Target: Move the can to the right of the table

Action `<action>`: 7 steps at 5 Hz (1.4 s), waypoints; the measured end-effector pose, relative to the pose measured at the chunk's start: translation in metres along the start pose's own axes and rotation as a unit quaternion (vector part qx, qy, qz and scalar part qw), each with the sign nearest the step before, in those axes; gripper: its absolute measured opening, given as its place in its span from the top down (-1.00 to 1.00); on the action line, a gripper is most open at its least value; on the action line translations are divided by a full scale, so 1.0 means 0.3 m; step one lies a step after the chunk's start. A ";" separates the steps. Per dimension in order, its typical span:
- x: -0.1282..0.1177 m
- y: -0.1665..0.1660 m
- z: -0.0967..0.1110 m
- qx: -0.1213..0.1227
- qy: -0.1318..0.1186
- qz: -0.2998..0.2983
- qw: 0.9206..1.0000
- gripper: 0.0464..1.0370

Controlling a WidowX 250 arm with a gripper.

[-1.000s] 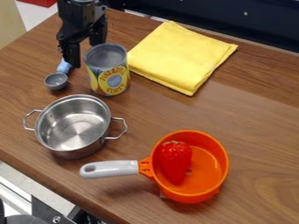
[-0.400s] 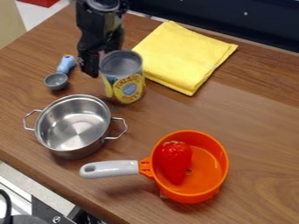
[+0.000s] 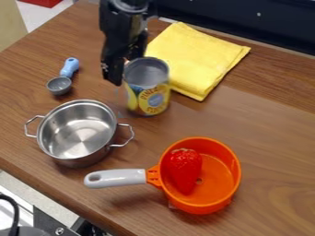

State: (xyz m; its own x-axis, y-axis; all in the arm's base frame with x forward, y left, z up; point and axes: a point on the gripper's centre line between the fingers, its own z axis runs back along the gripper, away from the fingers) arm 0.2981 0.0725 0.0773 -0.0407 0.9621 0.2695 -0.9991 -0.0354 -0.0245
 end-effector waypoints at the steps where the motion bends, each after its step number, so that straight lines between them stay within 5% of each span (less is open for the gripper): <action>1: -0.074 0.009 0.040 -0.012 0.005 -0.009 1.000 -0.93; 3: -0.209 0.024 0.084 -0.007 0.012 -0.008 1.000 -0.93; 5: -0.262 0.007 0.084 -0.006 0.010 -0.011 1.000 -0.93; 7: -0.152 -0.001 0.121 -0.029 0.027 -0.007 0.999 -0.93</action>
State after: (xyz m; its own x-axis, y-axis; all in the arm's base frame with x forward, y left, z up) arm 0.2998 0.0188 0.1000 -0.0242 0.9757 0.2176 -0.9970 -0.0077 -0.0765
